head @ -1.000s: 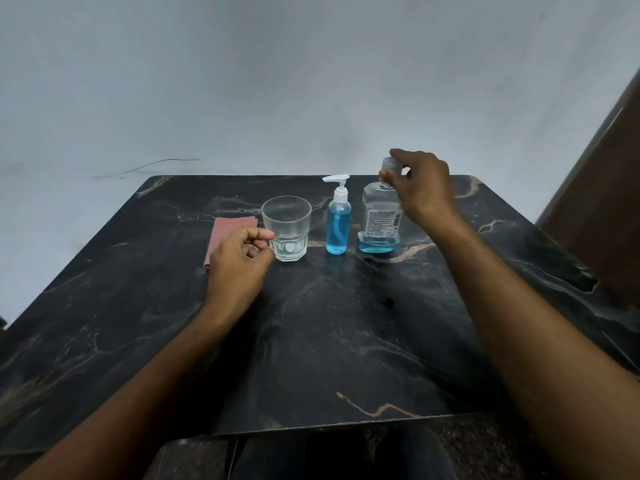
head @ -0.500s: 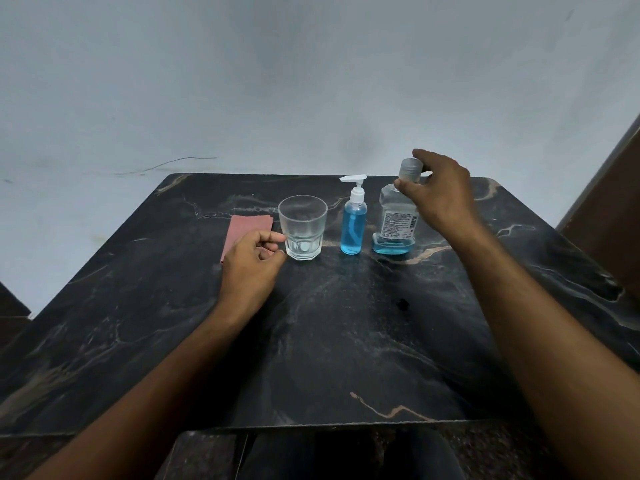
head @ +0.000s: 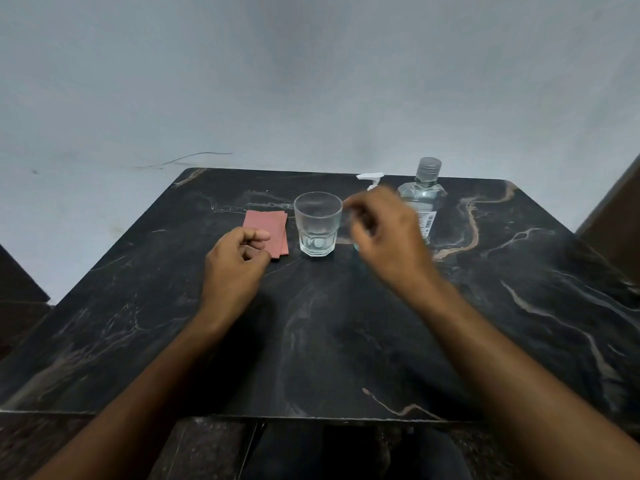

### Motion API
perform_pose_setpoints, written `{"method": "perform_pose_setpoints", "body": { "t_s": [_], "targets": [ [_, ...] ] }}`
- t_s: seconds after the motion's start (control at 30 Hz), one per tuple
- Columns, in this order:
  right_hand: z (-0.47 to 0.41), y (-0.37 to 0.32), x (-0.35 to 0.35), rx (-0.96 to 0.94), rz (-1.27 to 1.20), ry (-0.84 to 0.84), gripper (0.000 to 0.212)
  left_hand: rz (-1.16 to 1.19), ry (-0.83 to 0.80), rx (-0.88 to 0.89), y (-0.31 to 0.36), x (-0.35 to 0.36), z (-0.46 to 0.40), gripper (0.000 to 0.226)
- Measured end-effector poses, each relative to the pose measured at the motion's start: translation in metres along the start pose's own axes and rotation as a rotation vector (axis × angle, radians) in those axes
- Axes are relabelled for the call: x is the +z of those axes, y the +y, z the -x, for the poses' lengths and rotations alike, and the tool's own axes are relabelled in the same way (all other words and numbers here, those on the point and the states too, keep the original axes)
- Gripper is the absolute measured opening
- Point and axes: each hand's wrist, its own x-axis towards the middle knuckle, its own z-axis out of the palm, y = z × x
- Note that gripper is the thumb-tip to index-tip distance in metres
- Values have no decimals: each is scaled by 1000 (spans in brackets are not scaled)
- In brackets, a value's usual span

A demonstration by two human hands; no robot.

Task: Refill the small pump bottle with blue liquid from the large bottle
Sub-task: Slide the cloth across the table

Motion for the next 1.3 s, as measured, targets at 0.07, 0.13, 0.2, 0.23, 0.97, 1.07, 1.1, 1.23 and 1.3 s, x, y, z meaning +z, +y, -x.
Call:
{"method": "perform_pose_setpoints", "body": {
  "t_s": [0.07, 0.13, 0.2, 0.23, 0.97, 1.07, 1.1, 1.23, 1.3],
  "targets": [
    [10, -18, 30, -37, -17, -270, 18, -40, 5, -7, -10, -14, 3, 24],
    [13, -28, 61, -30, -4, -449, 26, -54, 26, -15, -19, -26, 6, 25],
    [9, -36, 88, -3, 33, -556, 34, -49, 40, -31, -25, -34, 9, 27],
    [5, -39, 101, 13, 59, -585, 37, -44, 40, -38, -27, -37, 10, 27],
    [14, -48, 149, -10, 263, -896, 55, -175, 104, 205, -34, -33, 19, 33],
    [56, -49, 106, -68, 241, -867, 58, -202, 20, 235, -26, -27, 26, 30],
    [65, -45, 91, -63, 239, -859, 58, -210, -15, 251, -23, -25, 29, 30],
    [76, -16, 34, 74, 179, -829, 55, -171, -169, 258, -11, -7, 43, 33],
    [81, 5, 9, 168, 146, -792, 53, -147, -193, 270, -9, -1, 48, 34]
  ]
}}
